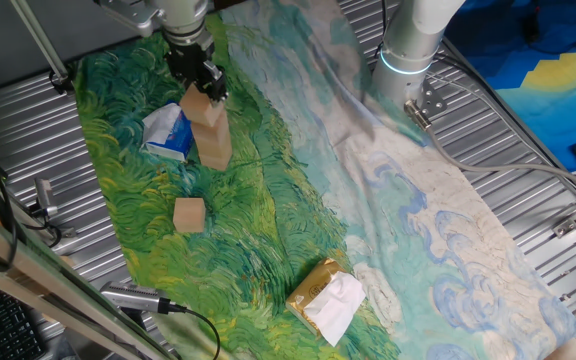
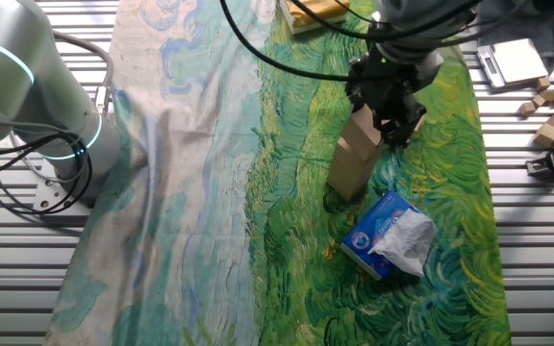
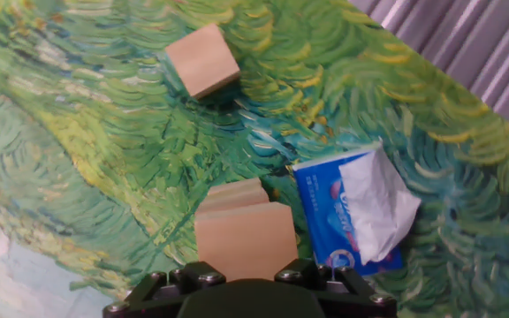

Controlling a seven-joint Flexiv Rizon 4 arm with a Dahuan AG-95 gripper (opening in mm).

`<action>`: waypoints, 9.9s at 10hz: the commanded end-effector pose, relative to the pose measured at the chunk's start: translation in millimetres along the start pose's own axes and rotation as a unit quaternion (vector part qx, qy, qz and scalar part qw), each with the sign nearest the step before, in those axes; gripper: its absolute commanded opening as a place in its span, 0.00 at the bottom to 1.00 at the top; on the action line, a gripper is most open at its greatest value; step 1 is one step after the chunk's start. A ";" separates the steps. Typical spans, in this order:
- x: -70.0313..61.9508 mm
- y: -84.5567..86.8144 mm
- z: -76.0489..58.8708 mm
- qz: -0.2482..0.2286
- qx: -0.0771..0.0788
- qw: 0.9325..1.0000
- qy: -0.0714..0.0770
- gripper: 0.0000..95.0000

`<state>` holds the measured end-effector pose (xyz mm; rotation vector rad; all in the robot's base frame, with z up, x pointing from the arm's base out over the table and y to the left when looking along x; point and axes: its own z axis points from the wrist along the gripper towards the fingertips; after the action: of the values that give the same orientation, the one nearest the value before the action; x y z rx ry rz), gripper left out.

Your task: Stack the blocks in a vertical line of five

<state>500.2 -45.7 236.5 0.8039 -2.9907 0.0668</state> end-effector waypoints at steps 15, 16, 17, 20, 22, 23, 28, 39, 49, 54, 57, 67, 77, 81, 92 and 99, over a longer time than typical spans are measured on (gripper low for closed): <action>7.5 8.2 13.0 0.002 0.014 0.999 -0.044 0.00; 7.2 8.5 13.2 0.002 0.014 0.999 -0.044 0.00; 6.4 9.2 13.6 0.001 0.016 0.999 -0.045 0.00; 5.2 10.2 14.1 -0.027 0.029 0.998 -0.050 0.00; 5.0 10.5 14.1 -0.032 0.029 0.998 -0.051 0.00; 4.9 10.6 14.2 -0.033 0.030 0.998 -0.051 0.00; 5.2 10.4 15.0 -0.045 0.030 0.997 -0.055 0.00; 6.8 10.4 15.2 -0.063 0.033 0.996 -0.057 0.00; 8.0 8.5 16.4 -0.064 0.034 0.996 -0.058 0.00; 7.8 8.4 16.4 -0.074 0.032 0.995 -0.055 0.40; 7.6 8.4 16.3 -0.078 0.030 0.995 -0.051 0.60; 8.0 9.9 11.2 -0.087 0.024 0.995 -0.046 0.80; -47.7 41.1 -50.1 -0.107 0.009 0.994 -0.019 0.80; -77.6 48.4 -13.6 -0.120 0.008 0.992 -0.044 1.00; -101.5 77.9 34.4 -0.111 0.050 0.992 -0.019 0.60; -101.5 77.9 34.4 -0.090 0.038 0.995 -0.023 0.60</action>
<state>545.8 70.2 194.9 1.0903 -2.9905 0.1286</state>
